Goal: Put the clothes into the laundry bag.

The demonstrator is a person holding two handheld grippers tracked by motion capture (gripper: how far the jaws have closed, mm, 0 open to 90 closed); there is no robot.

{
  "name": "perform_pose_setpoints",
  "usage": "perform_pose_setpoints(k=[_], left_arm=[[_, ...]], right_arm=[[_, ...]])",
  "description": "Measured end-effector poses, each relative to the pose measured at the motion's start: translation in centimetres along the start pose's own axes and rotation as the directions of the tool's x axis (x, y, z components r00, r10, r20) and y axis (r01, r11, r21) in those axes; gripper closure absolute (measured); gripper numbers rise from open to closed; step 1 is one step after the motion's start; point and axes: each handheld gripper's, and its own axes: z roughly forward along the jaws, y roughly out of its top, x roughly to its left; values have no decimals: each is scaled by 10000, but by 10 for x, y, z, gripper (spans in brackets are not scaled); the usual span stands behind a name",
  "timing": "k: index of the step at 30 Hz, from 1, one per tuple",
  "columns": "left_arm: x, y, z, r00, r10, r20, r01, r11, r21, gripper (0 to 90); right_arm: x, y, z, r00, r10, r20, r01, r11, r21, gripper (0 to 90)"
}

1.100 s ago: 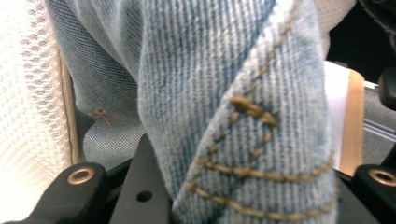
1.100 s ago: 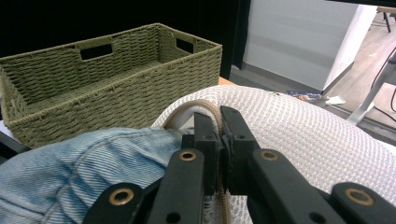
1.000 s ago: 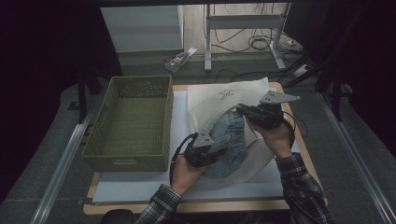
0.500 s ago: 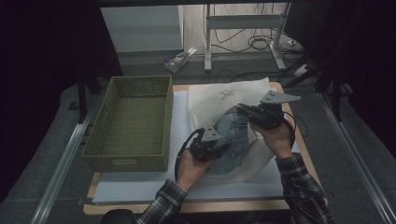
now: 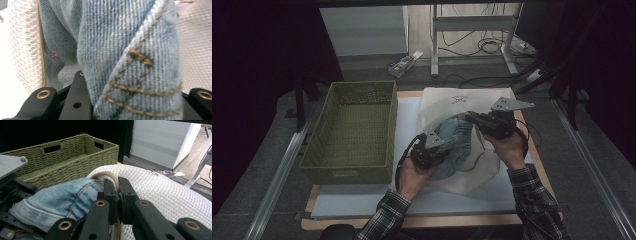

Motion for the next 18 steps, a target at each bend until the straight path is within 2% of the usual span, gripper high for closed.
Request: perform_pose_setpoints(k=[3, 11, 18], left_arm=[[-1, 0, 3, 9998, -172, 94, 171, 9998, 27, 712], [-1, 5, 14, 9994, -345, 17, 344, 9989, 331, 712], [0, 14, 22, 9988, -482, -22, 482, 9984, 294, 711]], right_arm=[[2, 0, 1, 10000, -47, -15, 47, 10000, 2, 847], [4, 0, 3, 9999, -89, -100, 89, 9999, 51, 847], [3, 0, 2, 9998, -36, -179, 37, 10000, 24, 847]])
